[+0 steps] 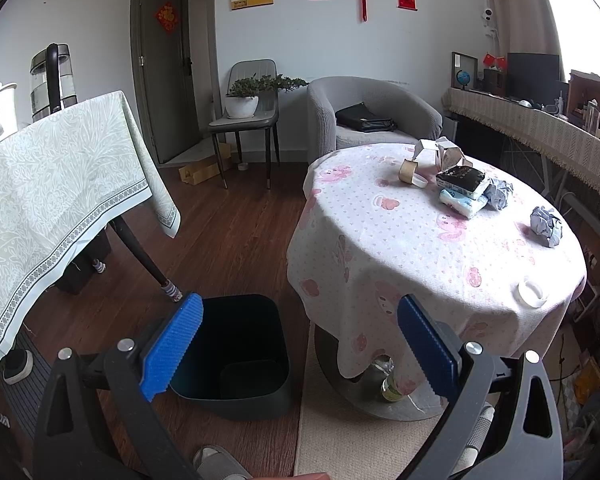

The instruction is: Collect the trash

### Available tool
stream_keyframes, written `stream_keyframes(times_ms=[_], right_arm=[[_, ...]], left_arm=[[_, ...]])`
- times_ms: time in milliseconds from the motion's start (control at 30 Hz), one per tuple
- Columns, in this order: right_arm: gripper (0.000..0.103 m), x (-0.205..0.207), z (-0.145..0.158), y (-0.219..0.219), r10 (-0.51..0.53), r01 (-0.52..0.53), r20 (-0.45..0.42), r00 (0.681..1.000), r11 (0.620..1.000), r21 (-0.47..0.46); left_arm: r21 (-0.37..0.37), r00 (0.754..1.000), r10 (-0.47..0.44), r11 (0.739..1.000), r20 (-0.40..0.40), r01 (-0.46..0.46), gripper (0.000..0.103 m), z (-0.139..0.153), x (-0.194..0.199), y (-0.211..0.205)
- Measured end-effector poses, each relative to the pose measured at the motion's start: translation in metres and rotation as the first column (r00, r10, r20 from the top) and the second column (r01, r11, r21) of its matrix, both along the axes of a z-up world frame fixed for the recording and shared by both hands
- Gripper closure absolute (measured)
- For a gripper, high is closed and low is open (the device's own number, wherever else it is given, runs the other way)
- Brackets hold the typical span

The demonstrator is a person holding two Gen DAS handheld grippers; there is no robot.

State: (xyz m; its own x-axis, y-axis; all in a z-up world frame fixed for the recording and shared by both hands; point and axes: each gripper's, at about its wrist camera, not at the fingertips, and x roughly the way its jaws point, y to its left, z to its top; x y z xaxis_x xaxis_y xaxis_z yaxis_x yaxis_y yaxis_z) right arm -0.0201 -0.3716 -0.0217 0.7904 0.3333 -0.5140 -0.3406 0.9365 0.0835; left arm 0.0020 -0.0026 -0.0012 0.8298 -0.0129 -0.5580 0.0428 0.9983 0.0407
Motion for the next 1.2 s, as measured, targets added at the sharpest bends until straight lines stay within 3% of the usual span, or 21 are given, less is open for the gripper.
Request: stream_keyframes(times_ms=[233,567,867,1200], right_arm=[[0.003,0.000,0.002,-0.001,-0.007,0.007,-0.001,1.000,1.000,0.004],[0.003,0.008,0.006,-0.003,-0.021,0.021,-0.012,1.000,1.000,0.021],[0.003,0.022,0.003,-0.008,-0.013,0.013,-0.026,1.000,1.000,0.010],[0.003,0.046,0.003,-0.022,-0.002,0.003,-0.036,0.999,1.000,0.015]], left_arm=[[0.012,1.000,-0.021,1.000,0.012,0.021,0.004,0.002,-0.003,-0.004],[-0.020,0.976,-0.216,0.976,0.003,0.216,0.006,0.003,-0.010,-0.039],[-0.041,0.924,-0.380,0.925,-0.031,0.379,0.019,0.001,-0.001,-0.084],[-0.054,0.812,-0.575,0.818,-0.105,0.572,0.027,-0.016,0.014,-0.144]])
